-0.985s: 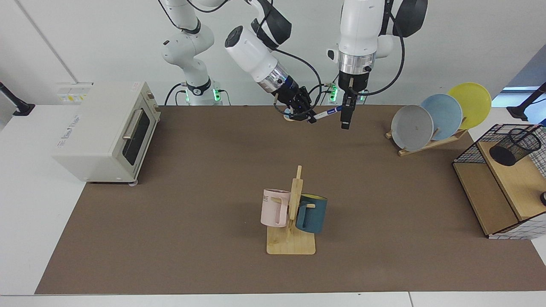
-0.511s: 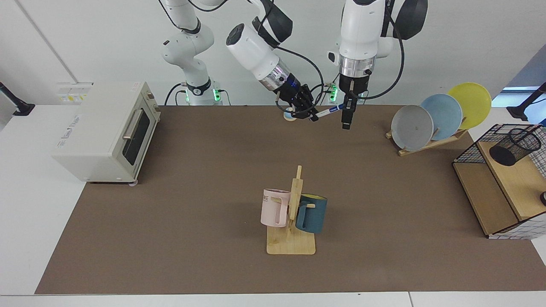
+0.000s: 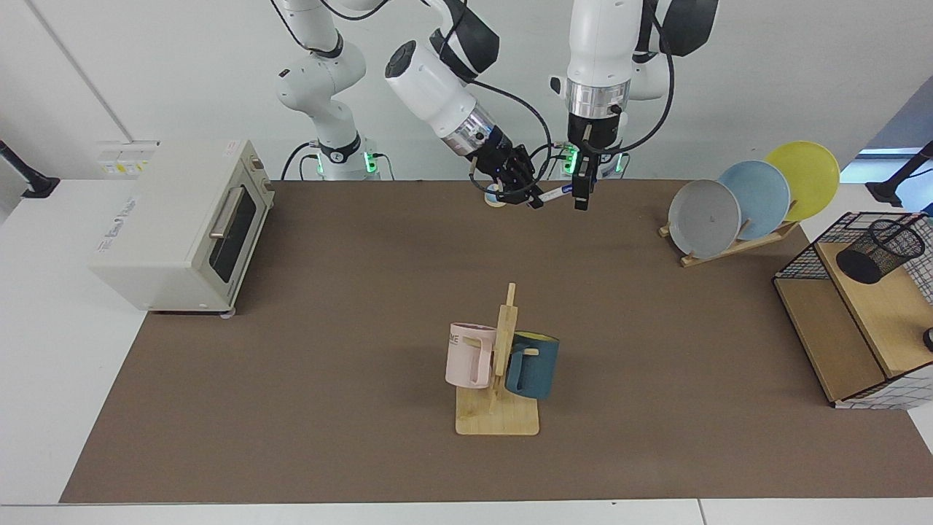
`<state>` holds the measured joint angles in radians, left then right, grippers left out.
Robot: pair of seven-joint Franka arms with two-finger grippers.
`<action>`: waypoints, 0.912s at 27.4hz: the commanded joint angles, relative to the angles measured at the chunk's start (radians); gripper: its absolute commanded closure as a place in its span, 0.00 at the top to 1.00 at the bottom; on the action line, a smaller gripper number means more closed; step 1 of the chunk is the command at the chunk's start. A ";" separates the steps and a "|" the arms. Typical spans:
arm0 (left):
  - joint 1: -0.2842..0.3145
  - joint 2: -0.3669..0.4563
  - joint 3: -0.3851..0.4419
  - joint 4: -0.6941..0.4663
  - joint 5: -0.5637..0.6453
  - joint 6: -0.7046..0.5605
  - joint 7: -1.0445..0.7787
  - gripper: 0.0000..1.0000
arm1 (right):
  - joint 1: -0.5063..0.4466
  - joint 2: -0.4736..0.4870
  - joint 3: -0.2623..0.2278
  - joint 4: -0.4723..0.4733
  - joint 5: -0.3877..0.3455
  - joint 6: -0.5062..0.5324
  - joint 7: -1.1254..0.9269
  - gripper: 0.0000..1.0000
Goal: Put markers into pen holder
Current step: 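Grasp the marker's capped end with the left gripper, then open the right gripper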
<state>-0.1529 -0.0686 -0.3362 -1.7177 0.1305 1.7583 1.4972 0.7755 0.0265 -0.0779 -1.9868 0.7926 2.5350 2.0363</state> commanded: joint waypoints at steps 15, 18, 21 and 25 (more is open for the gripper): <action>-0.005 -0.031 0.013 -0.006 -0.006 -0.020 -0.003 0.00 | 0.005 0.007 0.001 0.006 0.002 0.018 0.015 0.68; 0.000 -0.031 0.026 -0.010 -0.006 -0.028 -0.003 0.00 | 0.005 0.006 0.000 0.005 -0.016 0.013 0.004 1.00; 0.000 -0.030 0.081 -0.013 -0.006 -0.048 -0.012 0.00 | 0.001 0.006 0.000 0.002 -0.050 0.010 -0.001 1.00; 0.000 -0.028 0.143 -0.022 -0.006 -0.057 -0.012 0.00 | -0.001 0.006 0.000 0.002 -0.105 0.001 -0.002 1.00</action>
<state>-0.1511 -0.0882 -0.2591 -1.7220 0.1301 1.7163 1.4913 0.7792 0.0285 -0.0796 -1.9856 0.7520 2.5400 2.0373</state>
